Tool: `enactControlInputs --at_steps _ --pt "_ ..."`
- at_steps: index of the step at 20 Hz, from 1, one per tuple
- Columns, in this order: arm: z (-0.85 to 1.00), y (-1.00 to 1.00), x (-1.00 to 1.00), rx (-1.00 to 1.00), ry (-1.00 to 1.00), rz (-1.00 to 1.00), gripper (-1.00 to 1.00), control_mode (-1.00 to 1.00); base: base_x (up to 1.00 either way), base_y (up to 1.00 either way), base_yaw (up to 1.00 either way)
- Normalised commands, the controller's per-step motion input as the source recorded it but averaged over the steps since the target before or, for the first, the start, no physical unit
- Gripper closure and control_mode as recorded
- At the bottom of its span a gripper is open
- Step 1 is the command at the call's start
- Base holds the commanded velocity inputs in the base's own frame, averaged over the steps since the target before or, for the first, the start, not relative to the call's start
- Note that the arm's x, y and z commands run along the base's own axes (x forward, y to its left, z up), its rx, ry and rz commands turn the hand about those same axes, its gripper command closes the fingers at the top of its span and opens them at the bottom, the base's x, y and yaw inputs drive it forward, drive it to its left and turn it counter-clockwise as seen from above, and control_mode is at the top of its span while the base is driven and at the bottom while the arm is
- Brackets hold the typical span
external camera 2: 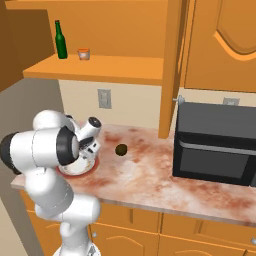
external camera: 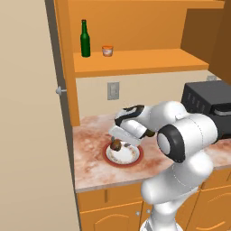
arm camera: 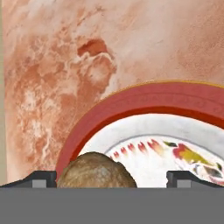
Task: Pick the avocado and bread from the counter and place them on the plate. Then pick the jam from the cabinet and place it next to the plate. Lastly close the cabinet door.
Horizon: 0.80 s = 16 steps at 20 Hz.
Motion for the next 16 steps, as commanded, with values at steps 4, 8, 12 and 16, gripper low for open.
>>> enactControlInputs --at_steps 4,8,12,16 --pt "-0.16 0.04 0.14 0.29 -0.07 0.01 -1.00 -1.00 0.00 0.00 0.00" --pt "0.89 -0.09 0.56 0.07 0.03 -0.09 -1.00 -1.00 0.00 0.00 0.00" --pt "0.54 -0.33 -0.24 -0.08 0.16 -0.03 -1.00 -1.00 0.00 0.00 0.00" --pt "0.28 -0.20 -0.32 -0.05 0.16 0.00 -1.00 -1.00 0.00 0.00 0.00"
